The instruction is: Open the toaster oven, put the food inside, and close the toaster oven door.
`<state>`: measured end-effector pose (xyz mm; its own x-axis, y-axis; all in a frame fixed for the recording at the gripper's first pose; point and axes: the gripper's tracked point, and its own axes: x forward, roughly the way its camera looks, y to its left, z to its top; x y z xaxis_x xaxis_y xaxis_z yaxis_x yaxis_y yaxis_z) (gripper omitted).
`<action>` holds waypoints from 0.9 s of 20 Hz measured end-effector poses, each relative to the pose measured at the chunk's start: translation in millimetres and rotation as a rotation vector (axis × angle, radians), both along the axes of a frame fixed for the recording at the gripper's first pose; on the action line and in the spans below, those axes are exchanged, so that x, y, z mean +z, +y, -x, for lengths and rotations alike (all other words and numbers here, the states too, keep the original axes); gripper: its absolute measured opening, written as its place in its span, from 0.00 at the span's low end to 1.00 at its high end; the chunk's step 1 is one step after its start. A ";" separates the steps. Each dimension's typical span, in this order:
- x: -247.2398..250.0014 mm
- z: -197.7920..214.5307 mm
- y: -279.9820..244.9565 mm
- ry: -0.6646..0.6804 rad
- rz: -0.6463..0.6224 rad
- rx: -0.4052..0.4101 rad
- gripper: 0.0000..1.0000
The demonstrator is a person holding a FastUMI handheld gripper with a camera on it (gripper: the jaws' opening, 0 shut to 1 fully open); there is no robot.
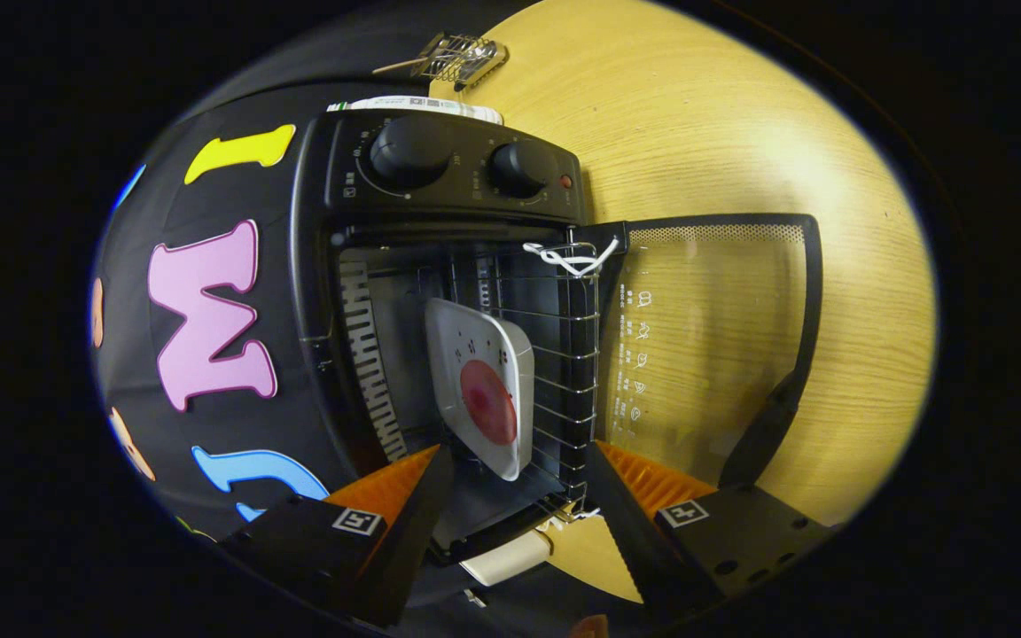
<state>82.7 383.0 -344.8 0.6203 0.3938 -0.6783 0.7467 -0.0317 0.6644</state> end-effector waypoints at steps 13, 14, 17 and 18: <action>35.1 103.4 -13.3 -0.269 0.476 0.830 0.98; 32.2 112.9 -16.9 -0.268 0.527 0.890 0.99; 7.2 141.8 -29.6 -0.240 0.672 1.057 0.99; -2.1 149.4 -31.6 -0.232 0.711 1.108 0.99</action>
<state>-66.8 351.4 -346.9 0.3338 0.3684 -0.8677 0.0213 0.9173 0.3977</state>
